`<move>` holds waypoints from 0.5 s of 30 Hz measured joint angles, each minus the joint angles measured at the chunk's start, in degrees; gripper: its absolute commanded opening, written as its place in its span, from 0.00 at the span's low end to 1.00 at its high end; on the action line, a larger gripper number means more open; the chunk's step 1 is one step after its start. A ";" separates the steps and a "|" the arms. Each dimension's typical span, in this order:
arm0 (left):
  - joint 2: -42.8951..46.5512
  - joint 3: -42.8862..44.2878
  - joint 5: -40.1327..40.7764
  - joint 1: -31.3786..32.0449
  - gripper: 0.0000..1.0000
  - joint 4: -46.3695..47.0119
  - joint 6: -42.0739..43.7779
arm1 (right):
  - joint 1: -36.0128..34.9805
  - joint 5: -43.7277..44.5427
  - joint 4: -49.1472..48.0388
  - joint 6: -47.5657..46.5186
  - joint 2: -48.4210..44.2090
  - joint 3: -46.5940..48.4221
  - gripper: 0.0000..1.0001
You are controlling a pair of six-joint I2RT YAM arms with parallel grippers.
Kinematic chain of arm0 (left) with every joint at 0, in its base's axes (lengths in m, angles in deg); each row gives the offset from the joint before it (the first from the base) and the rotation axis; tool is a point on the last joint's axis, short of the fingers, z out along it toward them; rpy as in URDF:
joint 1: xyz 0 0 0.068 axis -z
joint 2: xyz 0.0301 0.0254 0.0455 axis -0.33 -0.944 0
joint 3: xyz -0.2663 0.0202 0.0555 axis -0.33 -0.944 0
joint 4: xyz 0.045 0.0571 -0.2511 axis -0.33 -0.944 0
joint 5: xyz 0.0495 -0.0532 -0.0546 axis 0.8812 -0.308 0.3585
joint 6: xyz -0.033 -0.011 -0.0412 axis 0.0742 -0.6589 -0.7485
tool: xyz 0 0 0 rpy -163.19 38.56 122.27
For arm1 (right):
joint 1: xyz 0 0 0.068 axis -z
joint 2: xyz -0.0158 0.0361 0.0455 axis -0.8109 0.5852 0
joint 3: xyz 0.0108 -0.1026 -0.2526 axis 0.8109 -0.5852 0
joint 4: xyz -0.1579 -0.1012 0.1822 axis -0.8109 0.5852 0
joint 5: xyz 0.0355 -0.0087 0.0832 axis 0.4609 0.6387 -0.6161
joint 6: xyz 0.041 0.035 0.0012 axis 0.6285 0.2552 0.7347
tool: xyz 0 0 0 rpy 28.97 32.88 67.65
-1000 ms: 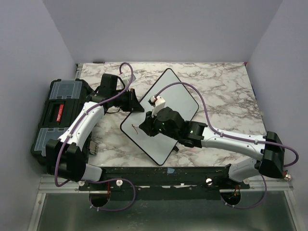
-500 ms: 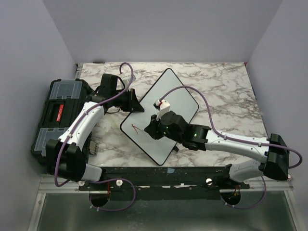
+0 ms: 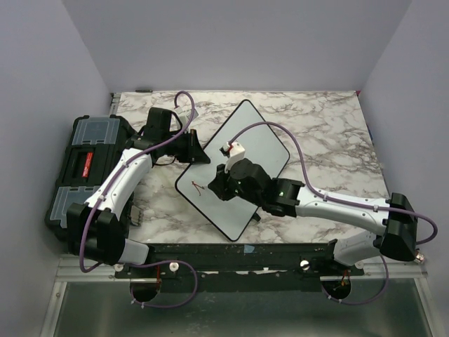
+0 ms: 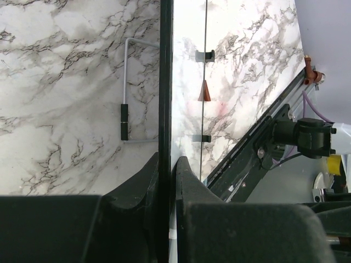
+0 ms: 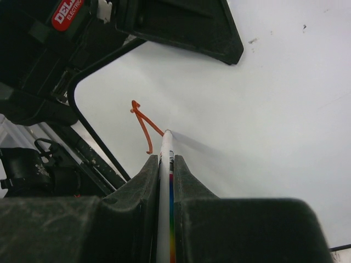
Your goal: Write a sentence on the whiteboard
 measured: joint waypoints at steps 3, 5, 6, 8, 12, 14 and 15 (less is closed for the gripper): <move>0.00 0.00 0.13 0.07 0.00 0.00 0.02 | 0.02 0.59 0.17 -0.42 1.16 1.86 0.01; 0.00 0.00 0.22 0.09 0.00 0.02 0.02 | 0.00 0.96 0.33 -0.68 1.73 2.80 0.01; 0.00 0.00 0.26 0.09 0.00 0.02 0.04 | 0.00 1.16 0.33 -0.81 2.12 3.39 0.01; 0.00 0.00 0.39 0.11 0.00 0.02 0.07 | 0.00 1.57 0.42 -1.22 2.89 4.61 0.01; 0.00 0.00 0.46 0.13 0.00 0.02 0.09 | 0.00 2.49 0.42 -1.90 4.31 6.97 0.01; 0.00 0.00 0.46 0.17 0.00 0.00 0.09 | 0.00 2.84 0.48 -2.36 4.96 8.13 0.01; 0.00 0.00 0.48 0.20 0.00 0.02 0.07 | 0.00 3.02 0.52 -2.64 5.29 8.70 0.01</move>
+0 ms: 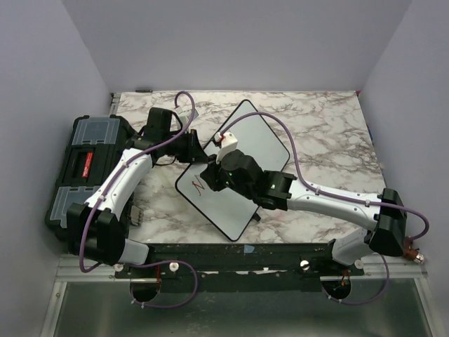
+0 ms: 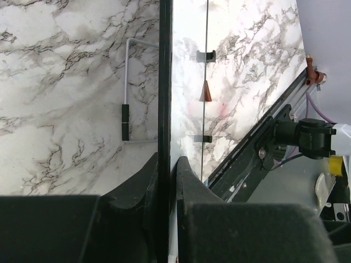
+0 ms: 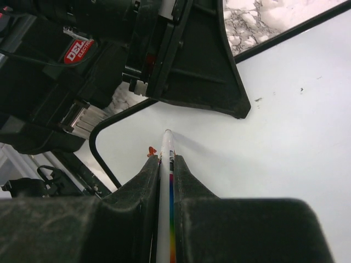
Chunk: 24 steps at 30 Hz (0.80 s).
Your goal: Write a sentence on the whiteboard
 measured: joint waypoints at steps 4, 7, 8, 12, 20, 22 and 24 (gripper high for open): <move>0.00 0.02 0.00 0.07 0.00 0.07 -0.04 | 0.00 0.31 0.57 -0.57 0.39 1.14 0.01; 0.00 0.11 0.04 0.17 0.00 0.09 -0.04 | 0.00 0.83 0.87 -0.72 0.37 1.22 0.01; 0.00 0.11 0.07 0.17 0.00 0.11 -0.04 | 0.00 1.07 1.05 -0.70 0.26 1.22 0.01; 0.02 0.33 0.09 0.44 0.00 0.11 -0.07 | 0.00 2.12 2.89 -0.72 -0.90 1.20 0.01; 0.02 0.35 0.26 0.52 0.00 0.13 -0.07 | 0.02 3.02 3.74 -0.68 -7.85 0.66 0.01; 0.02 0.35 0.31 0.52 0.00 0.13 -0.07 | 0.02 3.06 3.72 -0.63 -8.55 0.63 0.01; 0.02 0.35 0.33 0.52 0.00 0.13 -0.07 | 0.02 3.04 3.61 -0.57 -8.94 0.28 0.01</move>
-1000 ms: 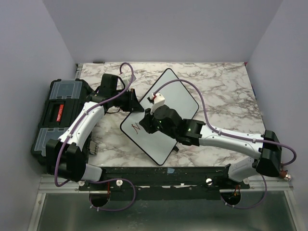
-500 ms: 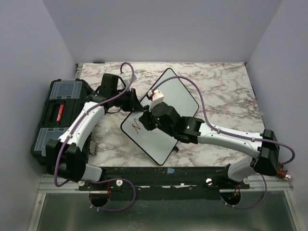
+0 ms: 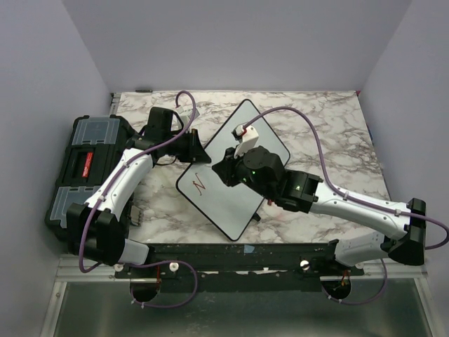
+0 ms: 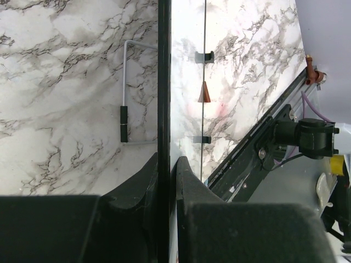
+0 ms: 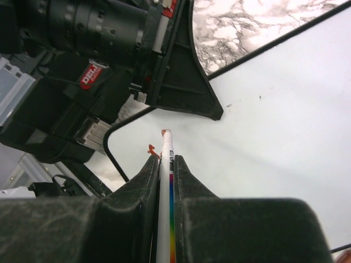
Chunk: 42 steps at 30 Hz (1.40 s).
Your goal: Write a sentence on the whiteboard
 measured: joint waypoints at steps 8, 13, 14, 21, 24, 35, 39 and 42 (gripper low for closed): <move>0.00 0.00 0.04 0.07 0.00 0.00 0.00 | 0.00 1.77 -0.26 0.07 -4.70 -6.93 0.01; 0.00 0.09 0.07 0.20 0.00 0.04 0.00 | 0.00 3.17 -0.26 0.24 -7.19 -9.11 0.01; 0.00 0.09 0.09 0.22 0.00 0.04 0.00 | 0.00 3.28 -0.26 0.33 -7.37 -9.42 0.01; 0.00 0.20 0.11 0.26 0.00 0.02 0.00 | 0.00 2.91 -0.04 0.52 -6.58 -10.19 0.01; 0.02 0.20 0.13 0.28 0.00 0.02 0.00 | 0.00 2.03 -0.11 0.52 -5.51 -10.19 0.01; 0.00 0.28 0.46 0.42 0.00 0.00 0.00 | 0.00 -0.92 -1.36 0.50 -2.14 -10.16 0.01; 0.00 0.42 0.57 0.61 0.00 0.02 0.00 | 0.00 -1.79 -2.45 0.50 -0.61 -9.99 0.01; 0.00 0.42 0.68 0.63 0.00 0.02 0.00 | 0.00 -2.40 -2.97 0.50 1.03 -9.25 0.01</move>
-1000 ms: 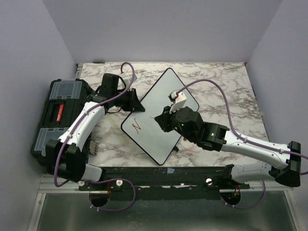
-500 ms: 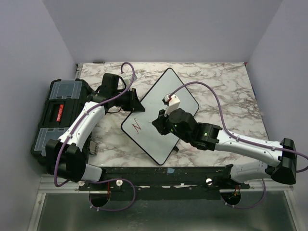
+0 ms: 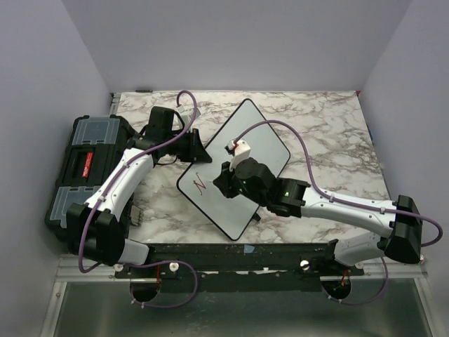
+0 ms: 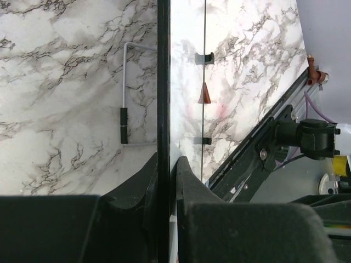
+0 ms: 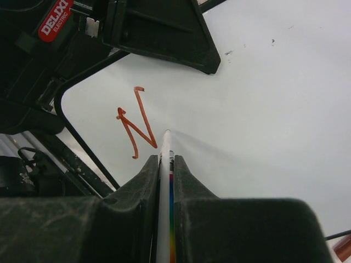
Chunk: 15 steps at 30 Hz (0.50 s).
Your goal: Write a sentence on the whiteboard
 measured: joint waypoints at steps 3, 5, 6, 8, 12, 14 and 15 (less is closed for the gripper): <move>0.00 0.00 0.07 0.02 0.00 0.00 -0.02 | 0.00 -0.33 -0.74 -0.02 1.22 0.52 0.01; 0.00 0.00 0.11 0.02 0.00 0.00 0.00 | 0.00 -0.63 -1.03 -0.02 1.81 0.87 0.01; 0.00 0.00 0.13 0.02 0.00 0.00 -0.02 | 0.00 -0.70 -1.27 -0.02 2.03 1.01 0.01; 0.00 0.00 0.17 0.02 0.00 -0.02 0.00 | 0.00 -0.85 -1.55 -0.02 2.29 1.09 0.01; 0.00 0.00 0.22 0.02 0.00 -0.02 0.00 | 0.00 -0.83 -1.73 -0.02 2.40 1.09 0.01; 0.00 0.00 0.24 0.02 0.00 -0.02 -0.02 | 0.00 -0.76 -1.73 -0.02 2.40 1.09 0.01; 0.00 0.00 0.24 0.02 0.00 0.00 0.00 | 0.00 -0.68 -1.73 -0.02 2.40 1.09 0.01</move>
